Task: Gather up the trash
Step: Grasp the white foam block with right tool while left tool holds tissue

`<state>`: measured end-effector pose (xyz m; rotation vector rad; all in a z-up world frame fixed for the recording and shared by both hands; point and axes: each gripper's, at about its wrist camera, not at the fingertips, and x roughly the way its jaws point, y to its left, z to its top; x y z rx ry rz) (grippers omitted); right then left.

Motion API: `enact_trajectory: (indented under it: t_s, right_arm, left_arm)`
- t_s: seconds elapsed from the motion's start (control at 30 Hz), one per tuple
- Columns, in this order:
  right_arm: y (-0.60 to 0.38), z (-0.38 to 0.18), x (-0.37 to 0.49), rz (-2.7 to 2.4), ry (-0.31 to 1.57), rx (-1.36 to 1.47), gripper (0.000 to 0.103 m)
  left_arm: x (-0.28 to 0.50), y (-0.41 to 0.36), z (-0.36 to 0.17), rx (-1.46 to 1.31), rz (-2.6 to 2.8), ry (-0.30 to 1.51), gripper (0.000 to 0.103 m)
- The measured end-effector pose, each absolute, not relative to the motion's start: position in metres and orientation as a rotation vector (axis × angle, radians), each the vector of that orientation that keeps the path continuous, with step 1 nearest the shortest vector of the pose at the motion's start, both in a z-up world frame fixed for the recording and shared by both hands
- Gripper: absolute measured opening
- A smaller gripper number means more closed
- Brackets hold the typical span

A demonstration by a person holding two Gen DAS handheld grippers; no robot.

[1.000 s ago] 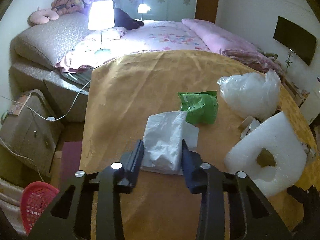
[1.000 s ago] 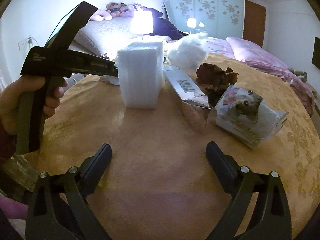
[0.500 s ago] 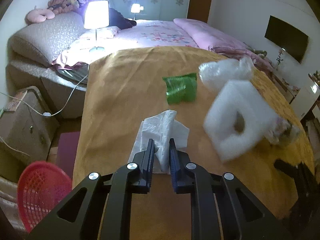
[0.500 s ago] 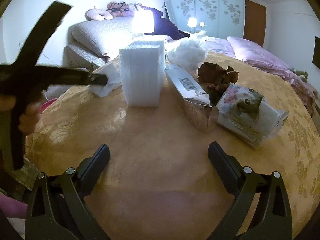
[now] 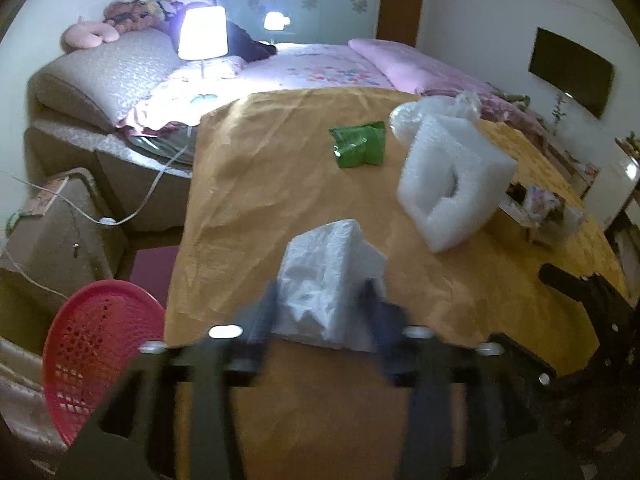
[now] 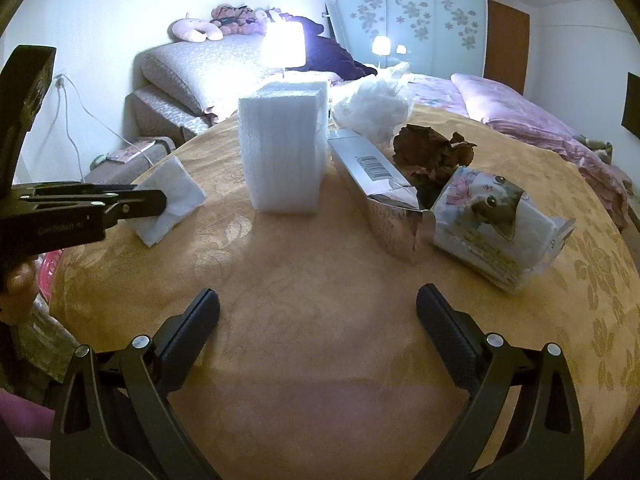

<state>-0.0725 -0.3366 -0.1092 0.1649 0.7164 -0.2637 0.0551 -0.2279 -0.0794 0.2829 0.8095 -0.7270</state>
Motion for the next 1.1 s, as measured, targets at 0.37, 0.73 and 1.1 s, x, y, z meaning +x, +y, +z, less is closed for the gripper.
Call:
enact_trajectory:
  t_s: [0.37, 0.73, 1.1]
  right_arm:
    - [-0.337, -0.11, -0.073, -0.264, 0.715, 0.165, 0.096]
    - [-0.343, -0.097, -0.078, -0.274, 0.703, 0.201, 0.096]
    - [-0.353, -0.061, -0.061, -0.264, 0.618, 0.239, 0.095]
  left_arm:
    - [0.063, -0.235, -0.088, 0.305, -0.689, 0.787, 0.055]
    - [0.052, -0.232, -0.087, 0.331, -0.715, 0.778, 0.016]
    - [0.054, -0.21, -0.073, 0.282, -0.684, 0.823, 0.015]
